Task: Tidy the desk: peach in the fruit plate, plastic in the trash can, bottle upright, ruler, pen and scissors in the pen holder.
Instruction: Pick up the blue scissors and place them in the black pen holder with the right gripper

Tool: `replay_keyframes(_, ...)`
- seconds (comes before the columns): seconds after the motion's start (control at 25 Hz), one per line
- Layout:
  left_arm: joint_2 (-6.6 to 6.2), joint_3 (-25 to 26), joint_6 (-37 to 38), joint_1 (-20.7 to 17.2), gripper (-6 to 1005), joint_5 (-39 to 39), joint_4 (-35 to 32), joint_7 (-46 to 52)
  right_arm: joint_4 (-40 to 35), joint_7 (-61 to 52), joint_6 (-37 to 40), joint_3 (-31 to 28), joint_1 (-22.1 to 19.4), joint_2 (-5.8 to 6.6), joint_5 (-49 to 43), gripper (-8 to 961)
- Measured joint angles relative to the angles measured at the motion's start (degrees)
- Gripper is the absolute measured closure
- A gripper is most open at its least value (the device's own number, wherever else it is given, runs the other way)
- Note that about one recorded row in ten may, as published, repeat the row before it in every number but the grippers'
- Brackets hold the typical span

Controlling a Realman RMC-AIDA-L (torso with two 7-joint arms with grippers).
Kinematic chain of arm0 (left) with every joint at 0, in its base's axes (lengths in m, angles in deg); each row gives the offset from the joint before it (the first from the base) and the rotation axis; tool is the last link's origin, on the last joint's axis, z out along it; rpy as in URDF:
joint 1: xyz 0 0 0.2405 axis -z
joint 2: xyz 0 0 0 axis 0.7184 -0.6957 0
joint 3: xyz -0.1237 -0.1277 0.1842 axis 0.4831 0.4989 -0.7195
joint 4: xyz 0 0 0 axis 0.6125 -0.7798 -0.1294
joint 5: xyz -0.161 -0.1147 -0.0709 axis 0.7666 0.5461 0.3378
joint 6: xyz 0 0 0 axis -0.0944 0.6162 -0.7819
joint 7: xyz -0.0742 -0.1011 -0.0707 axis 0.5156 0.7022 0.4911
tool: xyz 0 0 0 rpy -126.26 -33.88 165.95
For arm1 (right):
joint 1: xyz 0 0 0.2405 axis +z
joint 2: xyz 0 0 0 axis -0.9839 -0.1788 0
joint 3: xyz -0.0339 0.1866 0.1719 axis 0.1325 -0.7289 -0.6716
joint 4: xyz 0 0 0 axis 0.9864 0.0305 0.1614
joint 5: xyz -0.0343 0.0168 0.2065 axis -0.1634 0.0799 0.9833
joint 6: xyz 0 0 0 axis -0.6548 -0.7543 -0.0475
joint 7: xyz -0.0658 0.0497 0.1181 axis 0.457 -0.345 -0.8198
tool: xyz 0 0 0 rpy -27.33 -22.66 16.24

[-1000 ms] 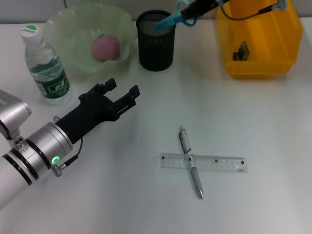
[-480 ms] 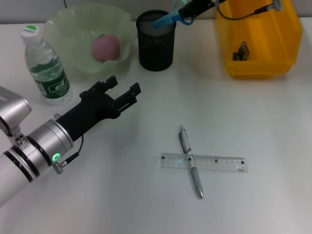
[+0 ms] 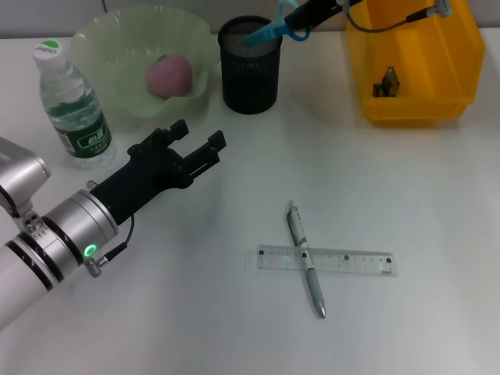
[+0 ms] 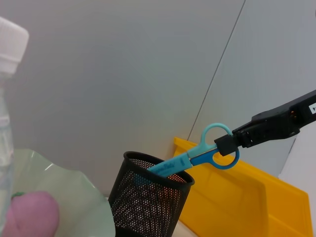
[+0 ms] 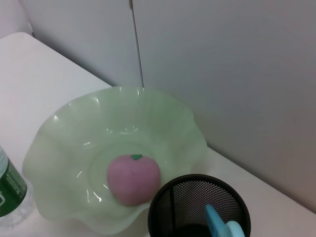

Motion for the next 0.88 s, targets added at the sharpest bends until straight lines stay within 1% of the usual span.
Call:
replay_keyframes(0.56, 0.00, 0.2, 0.3, -0.2, 199, 0.0, 0.0, 0.1, -0.9, -1.1, -0.1, 0.1, 0.0, 0.00, 0.2, 822)
replay_keyframes(0.68, 0.00, 0.2, 0.3, -0.3, 199, 0.0, -0.1, 0.2, -0.9, -1.2, -0.1, 0.1, 0.0, 0.00, 0.2, 613)
replay_keyframes(0.88, 0.00, 0.1, 0.3, -0.2, 200, 0.0, -0.2, 0.2, -1.2, -1.2, -0.6, 0.1, -0.1, 0.00, 0.2, 439)
